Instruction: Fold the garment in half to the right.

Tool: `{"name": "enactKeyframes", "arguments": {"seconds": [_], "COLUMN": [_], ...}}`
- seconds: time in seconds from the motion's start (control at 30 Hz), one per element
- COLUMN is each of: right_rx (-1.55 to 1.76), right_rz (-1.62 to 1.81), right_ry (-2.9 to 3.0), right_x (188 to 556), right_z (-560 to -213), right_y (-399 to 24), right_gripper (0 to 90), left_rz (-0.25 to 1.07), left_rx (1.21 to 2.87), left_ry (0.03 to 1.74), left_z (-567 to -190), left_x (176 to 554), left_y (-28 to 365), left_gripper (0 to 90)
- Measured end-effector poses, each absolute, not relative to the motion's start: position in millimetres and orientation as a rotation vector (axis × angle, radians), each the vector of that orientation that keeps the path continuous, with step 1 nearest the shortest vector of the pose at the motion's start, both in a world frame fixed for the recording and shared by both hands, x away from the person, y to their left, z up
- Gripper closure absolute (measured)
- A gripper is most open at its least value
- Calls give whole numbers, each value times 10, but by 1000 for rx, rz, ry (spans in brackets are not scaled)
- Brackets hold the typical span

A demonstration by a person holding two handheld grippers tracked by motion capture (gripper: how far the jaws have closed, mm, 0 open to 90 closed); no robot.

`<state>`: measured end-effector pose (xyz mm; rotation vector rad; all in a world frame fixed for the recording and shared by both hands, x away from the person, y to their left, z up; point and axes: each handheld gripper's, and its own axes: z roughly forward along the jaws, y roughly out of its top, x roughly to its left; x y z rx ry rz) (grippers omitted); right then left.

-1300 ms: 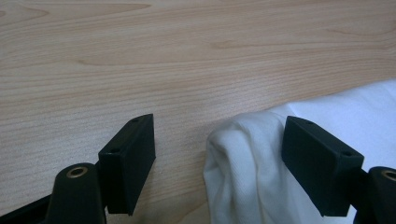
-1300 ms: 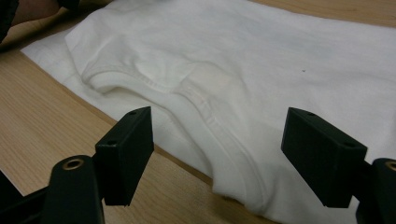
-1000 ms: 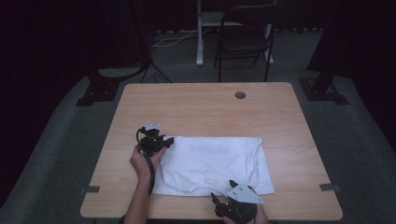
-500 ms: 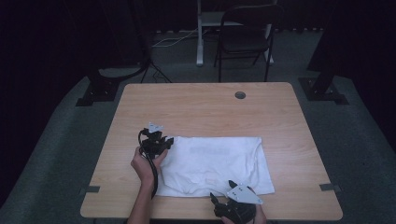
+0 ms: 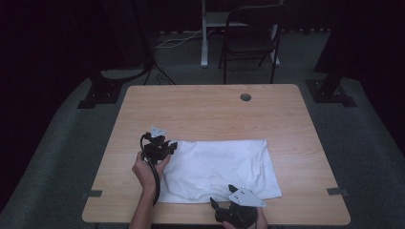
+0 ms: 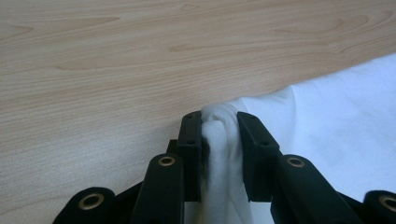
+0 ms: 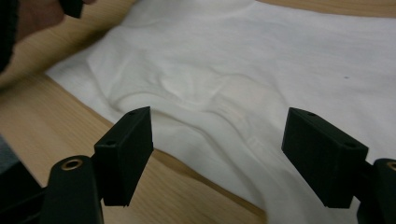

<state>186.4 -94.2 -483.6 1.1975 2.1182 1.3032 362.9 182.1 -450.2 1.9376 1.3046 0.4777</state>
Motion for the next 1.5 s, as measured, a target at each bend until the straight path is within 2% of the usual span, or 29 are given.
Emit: {"name": "enactKeyframes", "arguments": {"seconds": [0.73, 0.97, 1.17, 1.5], "right_rx": [1212, 1227, 1368, 1483], "right_rz": [1277, 1207, 1173, 1130], "right_ry": [2092, 2101, 2096, 2008], "right_x": [1849, 1944, 2084, 1993], "right_z": [-4811, -4848, -4891, -4875], "right_y": [-946, -906, -1023, -1325], "right_gripper": [237, 233, 242, 264], "left_rz": [429, 435, 426, 397], "left_rx": [1945, 1949, 1960, 1978], "left_ry": [1309, 1300, 1282, 1249], "left_z": [-4658, -4693, -4698, -4701], "left_x": [3717, 3711, 3709, 3647], "left_y": [1793, 1736, 1648, 1485], "left_gripper": [727, 725, 726, 725]}}
